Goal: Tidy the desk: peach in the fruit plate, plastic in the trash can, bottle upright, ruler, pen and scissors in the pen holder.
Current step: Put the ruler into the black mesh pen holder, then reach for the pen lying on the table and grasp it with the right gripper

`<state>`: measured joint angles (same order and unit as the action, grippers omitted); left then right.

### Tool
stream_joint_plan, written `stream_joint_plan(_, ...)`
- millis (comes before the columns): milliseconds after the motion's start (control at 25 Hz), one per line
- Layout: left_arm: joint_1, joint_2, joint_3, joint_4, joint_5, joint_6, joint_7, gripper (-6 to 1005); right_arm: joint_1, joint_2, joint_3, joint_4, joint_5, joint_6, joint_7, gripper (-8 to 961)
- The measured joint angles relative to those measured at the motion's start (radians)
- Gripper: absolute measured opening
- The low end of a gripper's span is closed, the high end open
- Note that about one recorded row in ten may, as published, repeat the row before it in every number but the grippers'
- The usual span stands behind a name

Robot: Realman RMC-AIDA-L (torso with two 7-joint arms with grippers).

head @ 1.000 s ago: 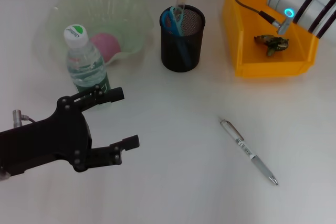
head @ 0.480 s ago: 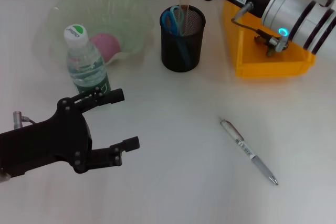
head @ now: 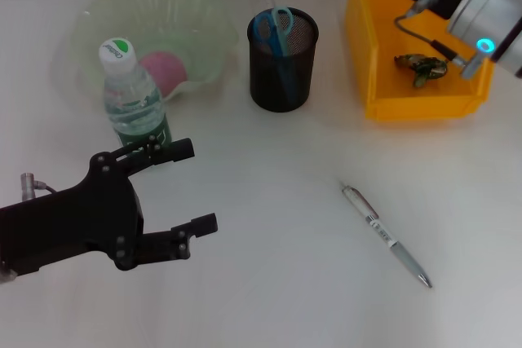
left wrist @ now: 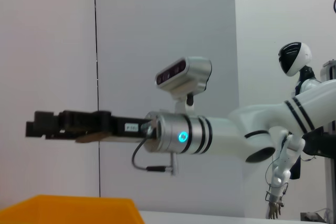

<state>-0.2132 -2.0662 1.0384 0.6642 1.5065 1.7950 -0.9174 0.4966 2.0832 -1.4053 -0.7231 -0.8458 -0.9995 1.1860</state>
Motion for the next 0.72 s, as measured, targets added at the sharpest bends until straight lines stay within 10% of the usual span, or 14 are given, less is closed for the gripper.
stream_joint_plan(160, 0.0, 0.0, 0.001, 0.0, 0.0, -0.002, 0.0, 866, -0.163, 0.003, -0.036, -0.482, -0.294, 0.197, 0.426, 666)
stream_joint_plan(320, -0.002, 0.0, 0.003, 0.0, 0.0, -0.004, 0.0, 866, -0.162, 0.005, -0.023, -0.913, -0.873, 0.189, 1.036, 680)
stream_joint_plan(560, -0.007, -0.001, 0.004, 0.0, 0.0, -0.006, 0.0, 866, 0.061, 0.0, 0.035, -1.129, -1.614, -0.444, 1.741, 677)
stream_joint_plan(720, -0.008, -0.001, 0.005, 0.0, 0.0, -0.006, 0.0, 866, 0.079, 0.007, -0.004, -1.131, -1.712, -0.712, 1.798, 675)
